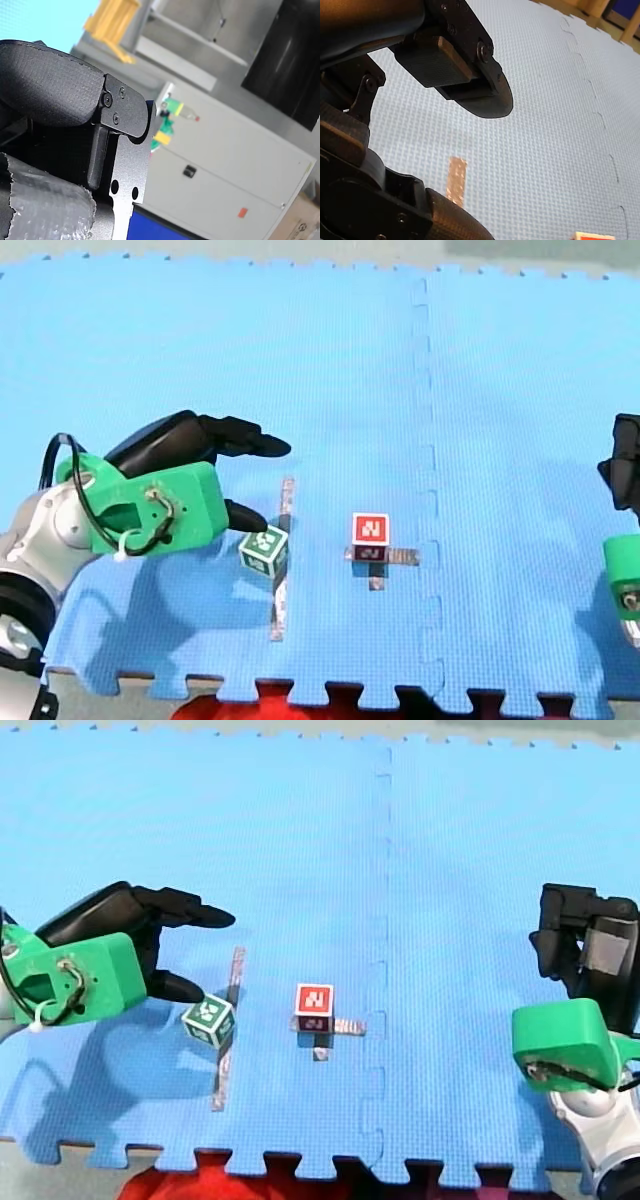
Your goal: Stack cube left
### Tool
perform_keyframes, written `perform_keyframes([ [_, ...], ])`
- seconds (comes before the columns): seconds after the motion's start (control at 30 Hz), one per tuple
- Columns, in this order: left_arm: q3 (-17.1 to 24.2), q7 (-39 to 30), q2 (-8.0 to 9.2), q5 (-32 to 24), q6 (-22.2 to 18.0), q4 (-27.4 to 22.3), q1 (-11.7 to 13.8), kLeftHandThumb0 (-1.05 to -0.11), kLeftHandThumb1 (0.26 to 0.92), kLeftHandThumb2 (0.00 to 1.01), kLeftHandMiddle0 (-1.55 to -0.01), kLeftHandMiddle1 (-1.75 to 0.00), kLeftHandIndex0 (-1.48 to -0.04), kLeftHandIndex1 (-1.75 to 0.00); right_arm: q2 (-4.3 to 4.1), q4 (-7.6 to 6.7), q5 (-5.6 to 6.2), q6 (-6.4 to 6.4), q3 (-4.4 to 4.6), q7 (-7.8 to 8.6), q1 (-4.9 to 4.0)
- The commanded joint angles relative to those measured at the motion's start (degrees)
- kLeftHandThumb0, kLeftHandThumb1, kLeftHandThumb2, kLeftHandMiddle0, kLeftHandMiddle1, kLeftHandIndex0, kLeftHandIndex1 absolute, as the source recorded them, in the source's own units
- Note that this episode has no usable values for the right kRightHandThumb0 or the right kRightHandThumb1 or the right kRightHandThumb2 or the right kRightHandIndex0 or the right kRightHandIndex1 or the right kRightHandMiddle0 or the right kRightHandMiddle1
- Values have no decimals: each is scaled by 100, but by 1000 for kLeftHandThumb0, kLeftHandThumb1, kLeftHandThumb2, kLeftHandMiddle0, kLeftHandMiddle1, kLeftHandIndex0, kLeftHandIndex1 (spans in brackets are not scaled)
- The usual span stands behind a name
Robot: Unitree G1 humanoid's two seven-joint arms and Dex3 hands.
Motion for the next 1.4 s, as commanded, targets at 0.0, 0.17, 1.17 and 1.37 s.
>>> perform_keyframes([
  [0.0,-62,146,16,105,-43,-17,61,-902,696,0,-833,-1236,-682,-2,-46,3,-2,-27,-9,-22,-23],
  [0.17,-296,552,90,488,-83,-15,19,-755,666,1,-727,-1725,-603,-4,-62,3,-24,-15,-3,-43,-35],
  [1.17,-1101,326,370,1388,327,-119,-528,-433,665,4,-789,-1746,-455,-10,-17,-123,-41,87,15,-88,-1],
  [1.37,-1058,-752,271,1160,872,-283,-720,-433,684,10,-839,-1746,-533,-34,0,-155,-37,116,6,-66,-17],
])
